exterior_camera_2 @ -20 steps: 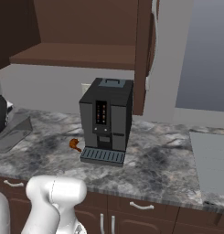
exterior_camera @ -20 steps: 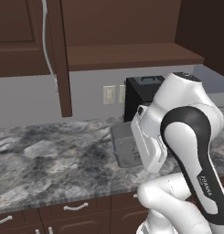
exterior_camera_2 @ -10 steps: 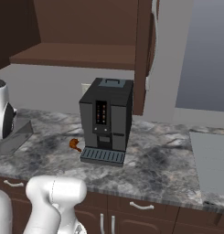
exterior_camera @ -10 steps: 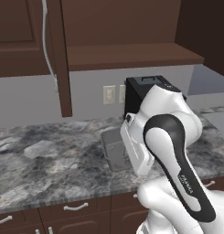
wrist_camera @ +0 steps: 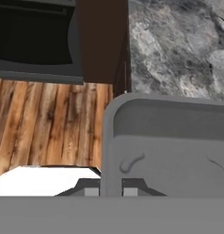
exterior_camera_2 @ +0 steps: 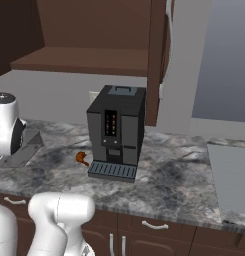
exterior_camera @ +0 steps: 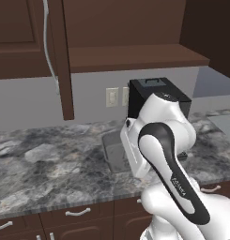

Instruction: Retrieve the tupperware from the cabinet, then place the raw meat into the tupperware to avoid contamination.

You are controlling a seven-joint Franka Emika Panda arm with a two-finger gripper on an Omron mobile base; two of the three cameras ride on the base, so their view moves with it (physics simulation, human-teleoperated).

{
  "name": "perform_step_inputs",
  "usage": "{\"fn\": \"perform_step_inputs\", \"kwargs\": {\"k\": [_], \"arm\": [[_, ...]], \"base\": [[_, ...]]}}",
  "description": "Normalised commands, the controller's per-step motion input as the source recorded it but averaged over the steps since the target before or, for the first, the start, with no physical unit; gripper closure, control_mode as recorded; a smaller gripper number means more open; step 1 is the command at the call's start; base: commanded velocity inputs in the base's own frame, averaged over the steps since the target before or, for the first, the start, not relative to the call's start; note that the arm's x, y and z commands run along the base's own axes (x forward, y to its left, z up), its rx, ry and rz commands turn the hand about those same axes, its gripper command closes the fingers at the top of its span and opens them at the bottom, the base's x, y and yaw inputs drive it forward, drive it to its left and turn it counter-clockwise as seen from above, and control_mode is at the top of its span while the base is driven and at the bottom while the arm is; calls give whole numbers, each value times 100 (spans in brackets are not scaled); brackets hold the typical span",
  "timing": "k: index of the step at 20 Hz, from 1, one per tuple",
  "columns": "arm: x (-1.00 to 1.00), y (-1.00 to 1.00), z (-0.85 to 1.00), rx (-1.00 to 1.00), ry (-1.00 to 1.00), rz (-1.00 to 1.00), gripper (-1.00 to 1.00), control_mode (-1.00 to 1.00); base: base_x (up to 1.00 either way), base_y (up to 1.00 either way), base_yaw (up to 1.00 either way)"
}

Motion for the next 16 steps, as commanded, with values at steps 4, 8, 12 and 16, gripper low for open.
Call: {"fn": "perform_step_inputs", "kwargs": {"k": [4, 8, 12, 16], "arm": [[38, 9, -38, 0, 0, 1, 100, -100], [40, 12, -34, 0, 0, 1, 100, -100], [37, 13, -33, 0, 0, 0, 100, -100], [34, 10, -32, 0, 1, 0, 100, -100]], "base": [[0, 0, 0], [0, 0, 0], [0, 0, 0], [0, 0, 0]]}}
